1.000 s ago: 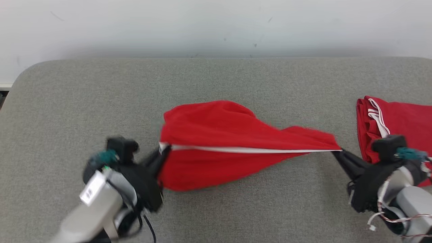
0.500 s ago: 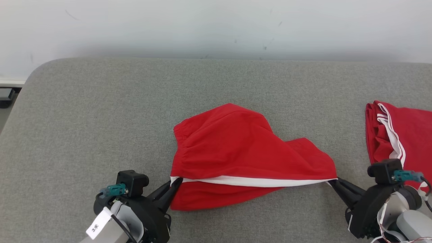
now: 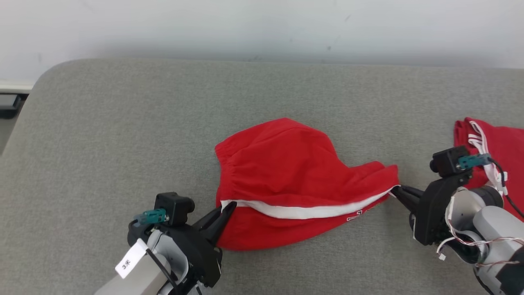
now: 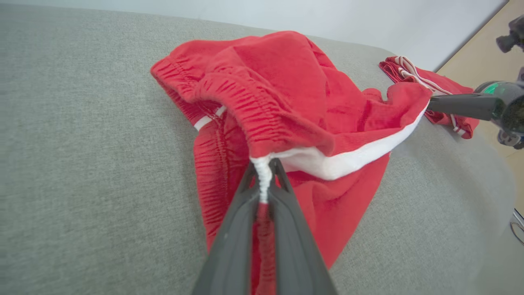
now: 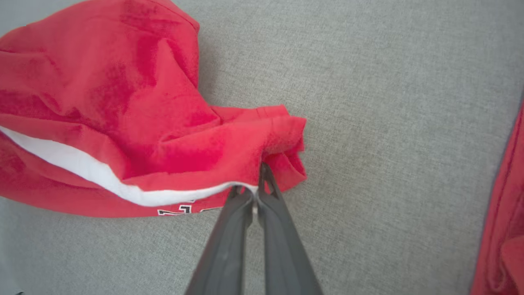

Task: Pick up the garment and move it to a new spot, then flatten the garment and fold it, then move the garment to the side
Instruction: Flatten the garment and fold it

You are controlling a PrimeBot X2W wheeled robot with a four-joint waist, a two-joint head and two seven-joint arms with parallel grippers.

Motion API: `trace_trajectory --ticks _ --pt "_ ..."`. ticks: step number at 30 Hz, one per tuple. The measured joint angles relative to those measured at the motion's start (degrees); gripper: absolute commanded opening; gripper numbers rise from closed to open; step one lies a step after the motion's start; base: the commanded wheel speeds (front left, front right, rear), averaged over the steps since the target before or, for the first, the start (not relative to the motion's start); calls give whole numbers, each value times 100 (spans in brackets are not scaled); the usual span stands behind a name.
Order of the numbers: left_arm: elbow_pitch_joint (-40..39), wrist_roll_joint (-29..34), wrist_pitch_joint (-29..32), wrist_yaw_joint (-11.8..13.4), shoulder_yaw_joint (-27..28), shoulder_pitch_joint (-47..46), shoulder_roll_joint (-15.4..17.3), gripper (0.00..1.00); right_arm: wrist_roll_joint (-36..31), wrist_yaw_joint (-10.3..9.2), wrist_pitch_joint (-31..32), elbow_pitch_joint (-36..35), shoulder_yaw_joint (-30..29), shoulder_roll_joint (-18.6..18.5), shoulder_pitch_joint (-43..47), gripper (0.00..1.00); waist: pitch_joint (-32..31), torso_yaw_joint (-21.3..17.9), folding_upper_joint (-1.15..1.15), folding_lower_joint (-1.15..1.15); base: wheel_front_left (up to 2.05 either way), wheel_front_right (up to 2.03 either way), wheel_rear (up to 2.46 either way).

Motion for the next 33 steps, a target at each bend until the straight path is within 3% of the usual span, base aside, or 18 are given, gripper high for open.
trace_trajectory --ticks 4,5,6,7,13,23,33 --pt "7 -2 7 41 24 -51 23 0 0 0 103 170 99 160 -171 0 54 90 0 0 0 0 0" --pt "12 -8 7 60 35 -50 40 0 0 0 104 178 130 188 -205 26 62 98 0 0 0 0 0" --pt "16 -16 5 60 53 -47 59 0 0 0 131 208 179 201 -238 75 61 97 0 0 0 0 0" --pt "20 -22 4 66 67 -42 81 0 3 0 147 248 198 210 -260 100 56 90 0 0 0 0 0" --pt "15 -75 -21 167 123 100 159 0 121 0 80 235 224 142 -211 100 -23 -54 0 0 0 0 0" --pt "-116 -135 -63 279 233 207 246 0 557 0 -354 -445 42 -170 620 100 -48 -306 0 0 0 0 0" --pt "-220 -149 -111 359 276 215 270 0 681 0 -726 -616 -113 -212 957 100 16 -430 0 0 0 0 0"
